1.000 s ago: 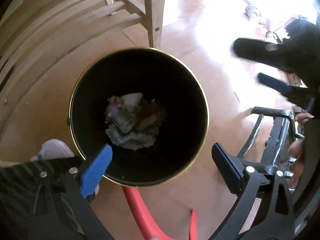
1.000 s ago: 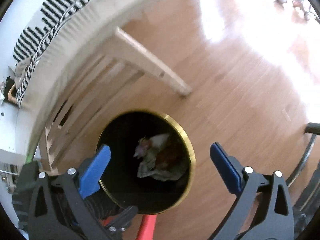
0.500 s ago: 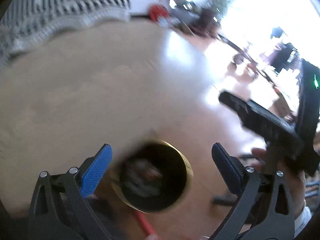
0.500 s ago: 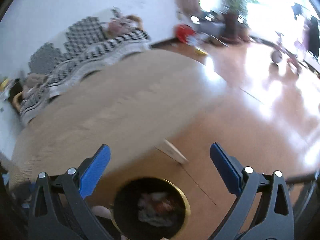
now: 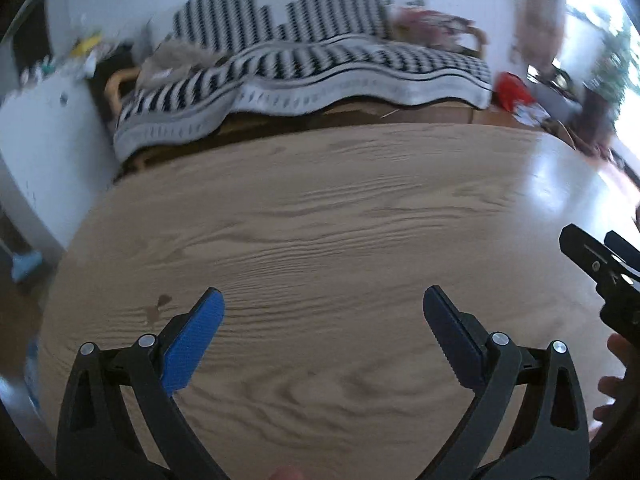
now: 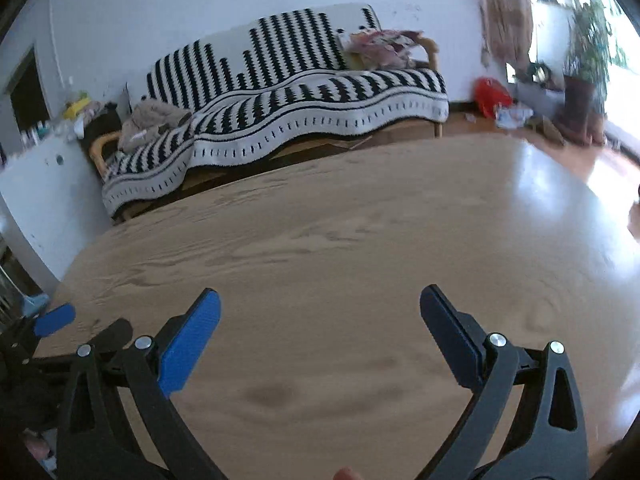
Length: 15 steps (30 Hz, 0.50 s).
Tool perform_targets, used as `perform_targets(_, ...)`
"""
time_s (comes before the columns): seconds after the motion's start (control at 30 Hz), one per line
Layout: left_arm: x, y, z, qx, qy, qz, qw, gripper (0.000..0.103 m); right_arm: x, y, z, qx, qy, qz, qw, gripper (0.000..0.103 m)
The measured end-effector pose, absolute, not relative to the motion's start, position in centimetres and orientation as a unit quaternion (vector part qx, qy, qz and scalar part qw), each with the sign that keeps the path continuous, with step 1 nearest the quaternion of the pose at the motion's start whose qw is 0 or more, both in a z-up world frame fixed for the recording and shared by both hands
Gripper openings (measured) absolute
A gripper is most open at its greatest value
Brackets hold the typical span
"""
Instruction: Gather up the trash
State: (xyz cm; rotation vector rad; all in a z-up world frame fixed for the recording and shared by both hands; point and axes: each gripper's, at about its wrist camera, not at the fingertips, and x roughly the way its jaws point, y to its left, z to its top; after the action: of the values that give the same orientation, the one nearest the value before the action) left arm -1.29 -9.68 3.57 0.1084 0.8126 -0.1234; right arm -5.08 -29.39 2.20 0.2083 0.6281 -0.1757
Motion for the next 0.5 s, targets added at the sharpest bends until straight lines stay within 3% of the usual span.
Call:
perform_targets(0.23, 1.8, -5.2, 1.2, 0.019, 0.419, -0.038, 0.907, 0.097, 0.0, -24.5, -0.2, 0.070, 0.326, -0.069, 0.940, 0.096)
perform_targets(0.5, 3.1, -3.0, 0.5, 0.016, 0.421, -0.033, 0.906, 0.097, -1.5, -24.9, -0.6, 0.070, 0.319, -0.073, 0.942, 0.096)
